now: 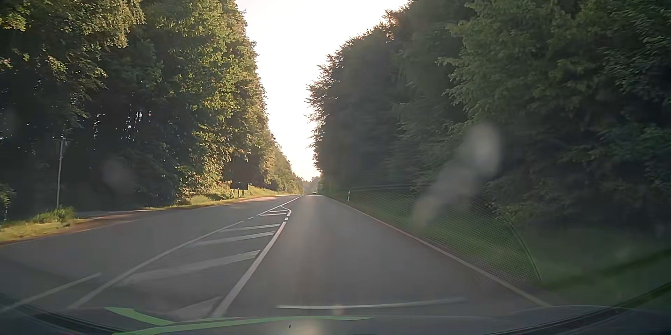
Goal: Follow the waypoints while adhering to traffic rules and regulations
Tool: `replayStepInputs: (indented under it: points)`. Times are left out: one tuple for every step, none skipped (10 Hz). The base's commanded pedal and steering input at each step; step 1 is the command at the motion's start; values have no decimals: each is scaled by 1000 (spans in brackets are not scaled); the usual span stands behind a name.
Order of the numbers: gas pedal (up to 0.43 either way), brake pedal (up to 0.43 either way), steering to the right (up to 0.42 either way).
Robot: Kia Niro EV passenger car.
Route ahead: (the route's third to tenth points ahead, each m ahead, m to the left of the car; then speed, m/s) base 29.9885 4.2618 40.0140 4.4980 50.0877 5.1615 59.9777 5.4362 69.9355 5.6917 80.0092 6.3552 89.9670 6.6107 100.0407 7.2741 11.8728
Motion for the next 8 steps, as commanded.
replayStepInputs:
  points:
    - [350,0,-14]
    - [350,0,-14]
    - [350,0,-14]
    - [350,0,-14]
    - [350,0,-14]
    - [350,0,-14]
    - [350,0,-13]
    - [350,0,-13]
